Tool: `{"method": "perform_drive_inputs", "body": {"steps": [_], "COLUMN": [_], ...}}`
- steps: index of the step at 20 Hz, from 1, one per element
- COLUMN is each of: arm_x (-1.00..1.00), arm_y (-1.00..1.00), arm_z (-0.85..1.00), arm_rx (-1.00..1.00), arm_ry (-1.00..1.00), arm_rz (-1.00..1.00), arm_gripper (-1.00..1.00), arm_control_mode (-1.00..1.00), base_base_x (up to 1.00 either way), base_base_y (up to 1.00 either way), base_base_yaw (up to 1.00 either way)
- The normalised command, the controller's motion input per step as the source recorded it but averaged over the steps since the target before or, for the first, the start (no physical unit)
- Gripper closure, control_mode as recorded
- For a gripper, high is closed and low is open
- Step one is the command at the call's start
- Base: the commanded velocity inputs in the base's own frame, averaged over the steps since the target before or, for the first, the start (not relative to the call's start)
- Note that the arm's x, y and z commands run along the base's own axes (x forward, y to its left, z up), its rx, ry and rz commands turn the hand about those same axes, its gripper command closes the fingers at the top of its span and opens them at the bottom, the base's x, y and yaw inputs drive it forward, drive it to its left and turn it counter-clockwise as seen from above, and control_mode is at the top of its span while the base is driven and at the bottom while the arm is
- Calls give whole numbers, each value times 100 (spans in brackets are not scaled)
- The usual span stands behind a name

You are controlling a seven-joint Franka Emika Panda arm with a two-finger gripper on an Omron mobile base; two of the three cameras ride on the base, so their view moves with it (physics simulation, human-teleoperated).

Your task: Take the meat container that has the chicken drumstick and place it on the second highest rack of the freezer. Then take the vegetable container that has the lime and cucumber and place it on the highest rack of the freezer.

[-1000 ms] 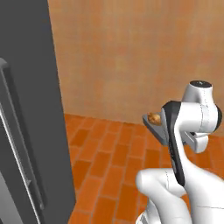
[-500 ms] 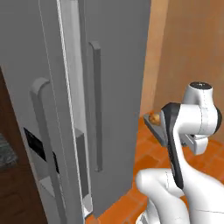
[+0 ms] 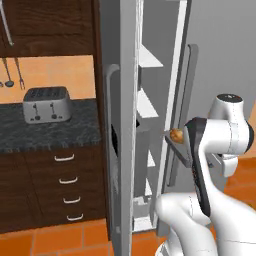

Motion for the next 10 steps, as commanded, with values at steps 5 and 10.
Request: {"method": "perform_drive_inputs", "body": {"steps": [5, 10], "arm_x": [0, 0], "arm_y": [0, 0], "arm_z": [0, 0], "arm_rx": [0, 0], "arm_ry": [0, 0], "arm_rz": [0, 0], "arm_gripper": [100, 100], "arm_control_mode": [100, 100], "base_base_x": [29, 13], "base_base_y": [-35, -68], "base_base_yaw": [77, 29]}}
